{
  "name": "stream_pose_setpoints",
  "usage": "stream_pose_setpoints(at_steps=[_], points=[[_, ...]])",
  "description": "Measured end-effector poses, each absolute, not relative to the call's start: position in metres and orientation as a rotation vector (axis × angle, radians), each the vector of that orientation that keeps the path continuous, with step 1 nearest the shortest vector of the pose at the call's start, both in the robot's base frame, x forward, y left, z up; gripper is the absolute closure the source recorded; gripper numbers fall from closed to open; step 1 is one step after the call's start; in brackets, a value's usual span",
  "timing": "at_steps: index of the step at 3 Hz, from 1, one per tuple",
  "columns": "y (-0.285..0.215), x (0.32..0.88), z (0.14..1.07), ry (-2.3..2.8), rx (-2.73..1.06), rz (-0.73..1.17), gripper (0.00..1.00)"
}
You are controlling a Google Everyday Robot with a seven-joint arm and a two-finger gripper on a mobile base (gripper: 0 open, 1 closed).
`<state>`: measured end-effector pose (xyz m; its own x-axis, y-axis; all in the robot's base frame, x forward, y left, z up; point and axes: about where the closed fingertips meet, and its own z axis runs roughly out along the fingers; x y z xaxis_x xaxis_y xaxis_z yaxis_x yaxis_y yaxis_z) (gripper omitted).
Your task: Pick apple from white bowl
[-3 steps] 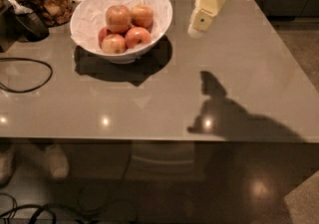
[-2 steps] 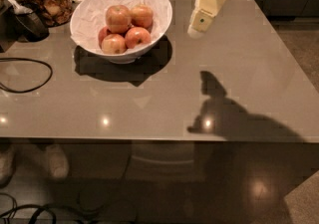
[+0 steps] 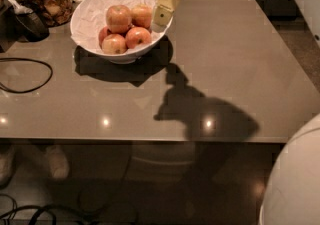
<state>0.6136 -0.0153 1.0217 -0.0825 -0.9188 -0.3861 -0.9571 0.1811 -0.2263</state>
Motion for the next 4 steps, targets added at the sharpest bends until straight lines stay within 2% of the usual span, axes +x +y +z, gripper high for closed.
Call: stream_pose_setpoints(at_steps=[2, 3, 4], points=[[-0.013, 0.628, 1.011, 2.062, -1.690, 0.113, 0.00], [-0.011, 0.634, 1.008, 2.075, -1.674, 0.115, 0.10], [-0.009, 0.639, 1.007, 2.080, -1.672, 0.117, 0.08]])
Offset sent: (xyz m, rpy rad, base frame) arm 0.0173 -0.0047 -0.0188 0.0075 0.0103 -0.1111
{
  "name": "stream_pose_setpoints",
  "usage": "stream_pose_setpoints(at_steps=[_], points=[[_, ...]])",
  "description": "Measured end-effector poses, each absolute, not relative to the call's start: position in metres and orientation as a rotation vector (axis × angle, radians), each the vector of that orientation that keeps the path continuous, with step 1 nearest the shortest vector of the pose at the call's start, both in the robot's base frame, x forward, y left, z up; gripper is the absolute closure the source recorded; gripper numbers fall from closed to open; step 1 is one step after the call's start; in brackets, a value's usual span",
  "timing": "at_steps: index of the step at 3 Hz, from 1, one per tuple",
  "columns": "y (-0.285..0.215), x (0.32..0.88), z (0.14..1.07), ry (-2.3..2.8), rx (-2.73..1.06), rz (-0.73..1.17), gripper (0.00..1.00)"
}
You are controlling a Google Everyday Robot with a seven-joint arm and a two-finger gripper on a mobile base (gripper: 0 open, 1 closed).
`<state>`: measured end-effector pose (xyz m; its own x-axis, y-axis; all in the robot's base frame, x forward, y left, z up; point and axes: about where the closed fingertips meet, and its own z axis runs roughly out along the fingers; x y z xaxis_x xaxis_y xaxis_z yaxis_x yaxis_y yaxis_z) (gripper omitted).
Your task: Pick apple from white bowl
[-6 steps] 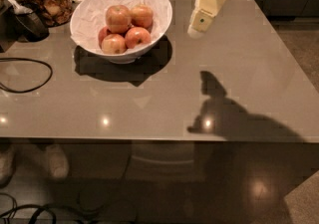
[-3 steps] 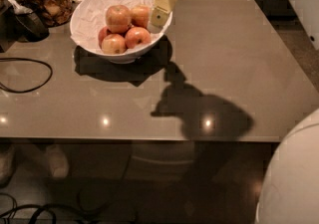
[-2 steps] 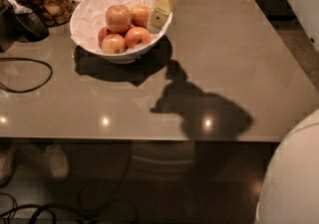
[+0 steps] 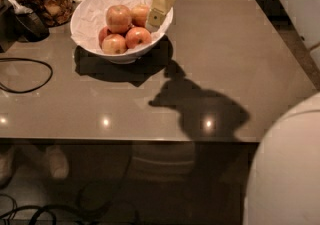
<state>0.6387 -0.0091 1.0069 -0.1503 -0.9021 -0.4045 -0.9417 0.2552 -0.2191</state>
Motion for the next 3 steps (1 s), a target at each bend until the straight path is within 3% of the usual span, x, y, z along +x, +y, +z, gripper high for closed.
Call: stream_pose_setpoints(at_steps=[2, 3], points=[[0.007, 0.651, 1.004, 2.074, -1.712, 0.135, 0.13], [0.015, 0.658, 1.000, 2.076, -1.725, 0.152, 0.24]])
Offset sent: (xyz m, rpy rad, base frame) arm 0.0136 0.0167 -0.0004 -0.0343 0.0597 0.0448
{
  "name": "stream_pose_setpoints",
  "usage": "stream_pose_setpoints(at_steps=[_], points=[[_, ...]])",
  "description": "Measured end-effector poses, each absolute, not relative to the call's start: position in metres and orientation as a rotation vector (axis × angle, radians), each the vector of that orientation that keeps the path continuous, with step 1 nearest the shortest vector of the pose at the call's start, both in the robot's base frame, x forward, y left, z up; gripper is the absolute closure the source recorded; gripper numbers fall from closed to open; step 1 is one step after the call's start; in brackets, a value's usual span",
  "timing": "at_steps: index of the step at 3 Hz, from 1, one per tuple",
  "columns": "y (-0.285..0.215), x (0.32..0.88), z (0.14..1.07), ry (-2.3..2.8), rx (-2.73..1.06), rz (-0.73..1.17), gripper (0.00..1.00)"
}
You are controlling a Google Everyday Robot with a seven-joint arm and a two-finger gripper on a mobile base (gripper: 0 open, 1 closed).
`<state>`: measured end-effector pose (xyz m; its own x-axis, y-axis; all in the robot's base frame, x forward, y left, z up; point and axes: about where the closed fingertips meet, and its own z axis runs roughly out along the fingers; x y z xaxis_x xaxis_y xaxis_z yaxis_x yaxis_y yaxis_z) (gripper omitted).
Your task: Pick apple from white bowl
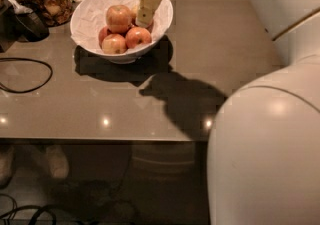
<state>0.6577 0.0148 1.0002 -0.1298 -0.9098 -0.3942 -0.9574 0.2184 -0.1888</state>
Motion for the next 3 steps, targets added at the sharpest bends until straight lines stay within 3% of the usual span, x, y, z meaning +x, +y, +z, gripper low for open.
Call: stream_pose_setpoints(at_steps=[3], points=[[0.034, 0.672, 0.976, 2.117, -1.711, 0.290, 0.31]])
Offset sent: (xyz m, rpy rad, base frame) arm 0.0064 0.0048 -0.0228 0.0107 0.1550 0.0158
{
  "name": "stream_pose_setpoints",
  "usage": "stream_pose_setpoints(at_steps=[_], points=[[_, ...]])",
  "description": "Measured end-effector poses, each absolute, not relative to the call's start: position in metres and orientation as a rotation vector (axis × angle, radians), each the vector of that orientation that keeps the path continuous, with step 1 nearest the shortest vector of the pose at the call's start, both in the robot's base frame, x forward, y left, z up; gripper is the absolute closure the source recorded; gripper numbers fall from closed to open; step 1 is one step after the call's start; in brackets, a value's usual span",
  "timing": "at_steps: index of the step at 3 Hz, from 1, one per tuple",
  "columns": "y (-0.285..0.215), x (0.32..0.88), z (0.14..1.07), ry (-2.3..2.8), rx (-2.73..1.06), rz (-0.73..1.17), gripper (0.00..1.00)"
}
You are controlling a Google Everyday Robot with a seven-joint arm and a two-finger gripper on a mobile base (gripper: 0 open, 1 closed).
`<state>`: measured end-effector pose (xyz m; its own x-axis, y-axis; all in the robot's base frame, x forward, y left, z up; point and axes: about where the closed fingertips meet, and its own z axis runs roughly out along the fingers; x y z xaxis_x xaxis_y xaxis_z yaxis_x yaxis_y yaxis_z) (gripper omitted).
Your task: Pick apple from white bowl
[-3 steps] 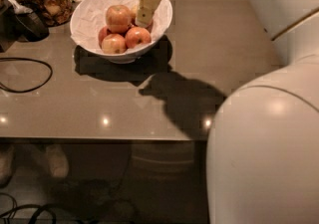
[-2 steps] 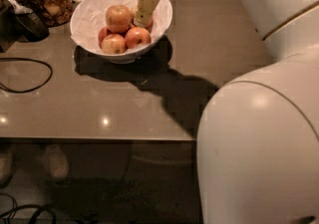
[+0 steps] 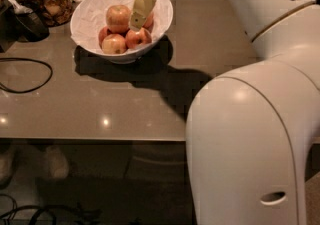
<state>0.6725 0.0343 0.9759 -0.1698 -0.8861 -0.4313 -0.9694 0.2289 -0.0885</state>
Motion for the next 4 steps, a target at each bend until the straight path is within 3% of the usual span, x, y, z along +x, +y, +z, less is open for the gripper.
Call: stream_pose_setpoints(at_steps=[4], points=[[0.068, 0.674, 0.952, 2.259, -1.582, 0.486, 0.33]])
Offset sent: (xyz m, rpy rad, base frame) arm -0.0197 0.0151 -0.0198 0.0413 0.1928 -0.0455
